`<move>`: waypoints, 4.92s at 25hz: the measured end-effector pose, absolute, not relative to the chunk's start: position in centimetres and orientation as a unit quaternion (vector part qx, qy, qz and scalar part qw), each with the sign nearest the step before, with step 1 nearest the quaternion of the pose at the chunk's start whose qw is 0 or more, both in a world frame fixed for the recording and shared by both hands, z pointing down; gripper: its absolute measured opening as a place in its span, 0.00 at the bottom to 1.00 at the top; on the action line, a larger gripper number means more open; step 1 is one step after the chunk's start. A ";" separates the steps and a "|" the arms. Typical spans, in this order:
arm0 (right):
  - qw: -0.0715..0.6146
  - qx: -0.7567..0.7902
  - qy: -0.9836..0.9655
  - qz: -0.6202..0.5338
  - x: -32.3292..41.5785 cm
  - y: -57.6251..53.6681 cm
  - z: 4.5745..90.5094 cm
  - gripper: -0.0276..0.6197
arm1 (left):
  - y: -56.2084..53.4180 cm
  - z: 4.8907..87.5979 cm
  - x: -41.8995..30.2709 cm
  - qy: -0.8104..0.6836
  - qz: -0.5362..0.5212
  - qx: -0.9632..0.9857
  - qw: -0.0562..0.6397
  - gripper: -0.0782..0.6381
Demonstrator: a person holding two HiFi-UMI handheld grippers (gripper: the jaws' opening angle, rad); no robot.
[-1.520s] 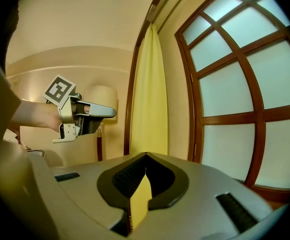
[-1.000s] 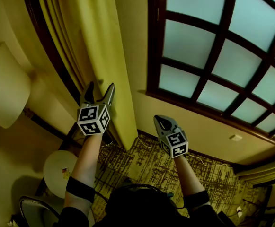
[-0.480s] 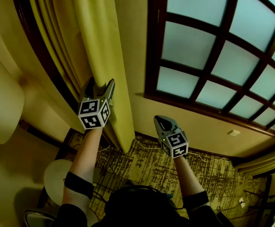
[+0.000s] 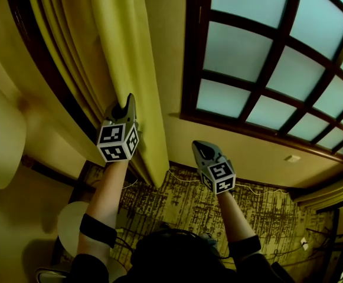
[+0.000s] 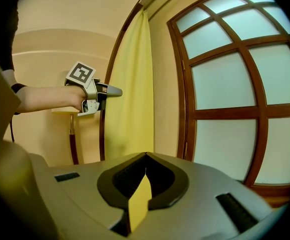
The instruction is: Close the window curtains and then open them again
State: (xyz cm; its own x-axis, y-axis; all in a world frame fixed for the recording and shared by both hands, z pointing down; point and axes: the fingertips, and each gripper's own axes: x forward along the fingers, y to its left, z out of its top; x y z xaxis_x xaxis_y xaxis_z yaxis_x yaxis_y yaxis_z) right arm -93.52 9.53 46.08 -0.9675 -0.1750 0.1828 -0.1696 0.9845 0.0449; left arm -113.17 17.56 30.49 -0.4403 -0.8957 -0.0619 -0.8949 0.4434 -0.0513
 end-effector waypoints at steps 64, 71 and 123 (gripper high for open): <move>0.043 0.318 -0.946 0.050 -39.7 -15.1 44.7 0.04 | -19.5 27.2 -48.2 0.644 -0.088 -0.751 0.113 0.11; 0.042 0.343 -0.937 0.054 -36.9 -16.6 44.6 0.04 | -21.1 27.0 -46.3 0.628 -0.086 -0.763 0.122 0.11; 0.057 0.306 -0.950 0.031 -25.6 -25.2 43.9 0.04 | -26.7 25.6 -39.2 0.704 -0.075 -0.689 0.155 0.11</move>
